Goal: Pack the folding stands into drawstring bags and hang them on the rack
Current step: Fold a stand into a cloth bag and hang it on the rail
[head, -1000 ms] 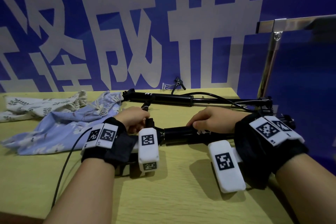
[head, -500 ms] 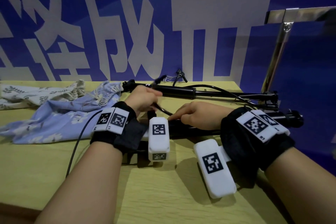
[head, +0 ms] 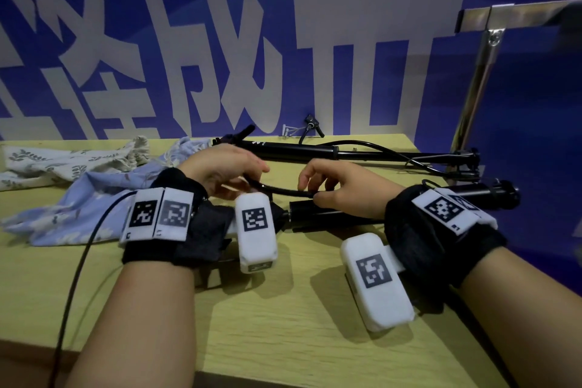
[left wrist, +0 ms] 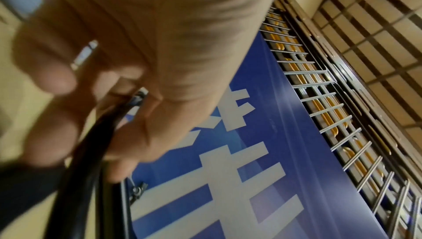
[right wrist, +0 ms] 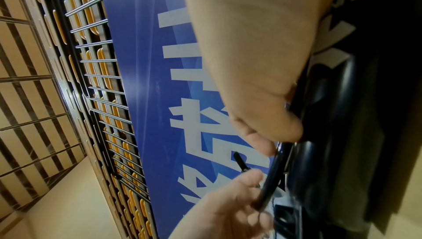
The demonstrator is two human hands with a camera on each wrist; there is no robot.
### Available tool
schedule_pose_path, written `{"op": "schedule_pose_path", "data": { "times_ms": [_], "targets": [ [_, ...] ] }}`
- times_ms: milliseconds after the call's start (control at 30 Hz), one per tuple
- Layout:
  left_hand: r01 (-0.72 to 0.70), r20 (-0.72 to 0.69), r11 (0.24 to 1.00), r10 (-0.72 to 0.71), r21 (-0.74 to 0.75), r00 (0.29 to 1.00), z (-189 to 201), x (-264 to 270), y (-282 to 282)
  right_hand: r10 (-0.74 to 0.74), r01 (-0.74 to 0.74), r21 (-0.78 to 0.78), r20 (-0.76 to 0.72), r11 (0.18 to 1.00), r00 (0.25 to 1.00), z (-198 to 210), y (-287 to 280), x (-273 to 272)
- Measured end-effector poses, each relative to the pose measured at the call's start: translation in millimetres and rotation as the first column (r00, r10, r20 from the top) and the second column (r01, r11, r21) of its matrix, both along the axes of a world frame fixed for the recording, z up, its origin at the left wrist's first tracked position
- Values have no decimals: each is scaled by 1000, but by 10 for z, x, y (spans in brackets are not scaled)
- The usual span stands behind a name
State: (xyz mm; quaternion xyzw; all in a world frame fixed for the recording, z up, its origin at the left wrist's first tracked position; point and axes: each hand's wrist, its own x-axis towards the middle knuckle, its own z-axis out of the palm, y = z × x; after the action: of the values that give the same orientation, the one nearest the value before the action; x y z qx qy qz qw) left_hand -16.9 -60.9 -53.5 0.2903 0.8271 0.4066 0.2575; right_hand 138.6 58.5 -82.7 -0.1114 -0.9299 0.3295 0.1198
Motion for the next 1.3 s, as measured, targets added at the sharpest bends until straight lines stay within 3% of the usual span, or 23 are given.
{"op": "schedule_pose_path", "data": {
  "times_ms": [100, 267, 500, 800, 933, 1067, 1167, 1233, 1300],
  "targets": [
    [54, -61, 972, -69, -228, 996, 12, -26, -47, -7, 7, -28, -14, 1000, 1000, -17, 10, -13],
    [98, -141, 912, -166, -398, 976, 55, 18, -118, -12, 10, -52, -50, 999, 999, -26, 8, -21],
    [227, -75, 886, -279, -404, 957, 31, 13, -114, -16, 9, -121, -56, 993, 998, -39, 6, -32],
    [140, -208, 848, -280, -511, 937, -4, 51, -28, -20, 14, -178, -33, 984, 999, -15, 5, -89],
    [69, -312, 741, -364, -668, 878, 32, 64, 46, -15, 15, -179, 1, 984, 1000, 2, 1, -93],
    [14, -361, 690, -396, -724, 844, 70, 47, 104, -41, 42, -152, 10, 988, 999, 34, -27, -98],
    [71, -307, 719, -381, -691, 872, 10, -25, 89, -50, 51, -137, 16, 989, 999, 27, -30, -108],
    [133, -230, 800, -321, -584, 919, -57, -85, 56, -30, 32, -170, 15, 985, 999, 3, -11, -101],
    [96, -186, 881, -202, -463, 962, -108, -116, 26, -15, 19, -203, 21, 979, 1000, -12, 15, -90]
  ]
}}
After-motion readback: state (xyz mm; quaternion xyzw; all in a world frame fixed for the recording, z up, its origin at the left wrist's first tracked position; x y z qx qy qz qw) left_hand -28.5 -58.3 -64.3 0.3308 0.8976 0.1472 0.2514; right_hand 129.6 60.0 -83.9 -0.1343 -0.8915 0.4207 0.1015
